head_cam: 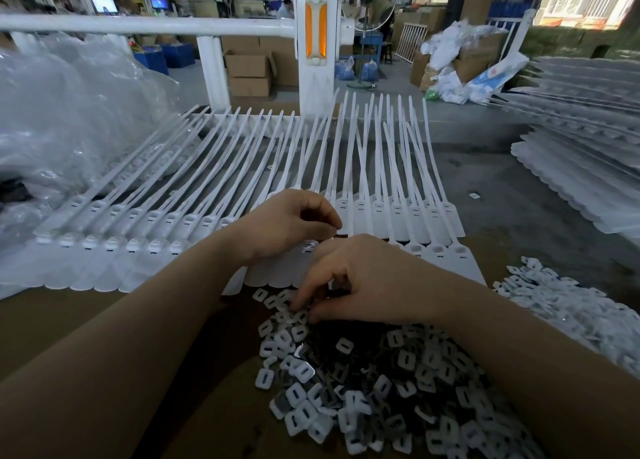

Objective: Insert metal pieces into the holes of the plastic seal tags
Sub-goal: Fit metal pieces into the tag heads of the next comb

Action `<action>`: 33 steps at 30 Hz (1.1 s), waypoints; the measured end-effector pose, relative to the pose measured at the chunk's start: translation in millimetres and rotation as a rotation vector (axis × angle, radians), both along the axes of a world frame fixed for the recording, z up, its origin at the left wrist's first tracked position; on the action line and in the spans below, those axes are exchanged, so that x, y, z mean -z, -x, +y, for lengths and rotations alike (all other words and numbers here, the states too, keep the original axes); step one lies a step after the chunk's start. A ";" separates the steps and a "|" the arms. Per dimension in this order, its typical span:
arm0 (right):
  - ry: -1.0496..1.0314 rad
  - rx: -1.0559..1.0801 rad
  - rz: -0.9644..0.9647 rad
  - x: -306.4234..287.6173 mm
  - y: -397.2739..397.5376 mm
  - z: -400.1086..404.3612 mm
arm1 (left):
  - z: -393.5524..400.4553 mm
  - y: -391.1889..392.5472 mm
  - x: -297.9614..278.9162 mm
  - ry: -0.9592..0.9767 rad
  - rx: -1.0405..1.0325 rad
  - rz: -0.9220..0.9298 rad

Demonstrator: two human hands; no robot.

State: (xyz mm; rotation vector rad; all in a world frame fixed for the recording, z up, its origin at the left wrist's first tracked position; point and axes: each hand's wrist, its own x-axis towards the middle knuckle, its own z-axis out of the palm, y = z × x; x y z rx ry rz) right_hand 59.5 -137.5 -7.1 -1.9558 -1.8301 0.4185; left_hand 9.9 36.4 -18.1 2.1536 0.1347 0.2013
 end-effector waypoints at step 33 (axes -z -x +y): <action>-0.512 0.499 -0.286 -0.1 -25.1 -10.8 | -9.7 3.8 -24.1 0.181 -0.087 0.214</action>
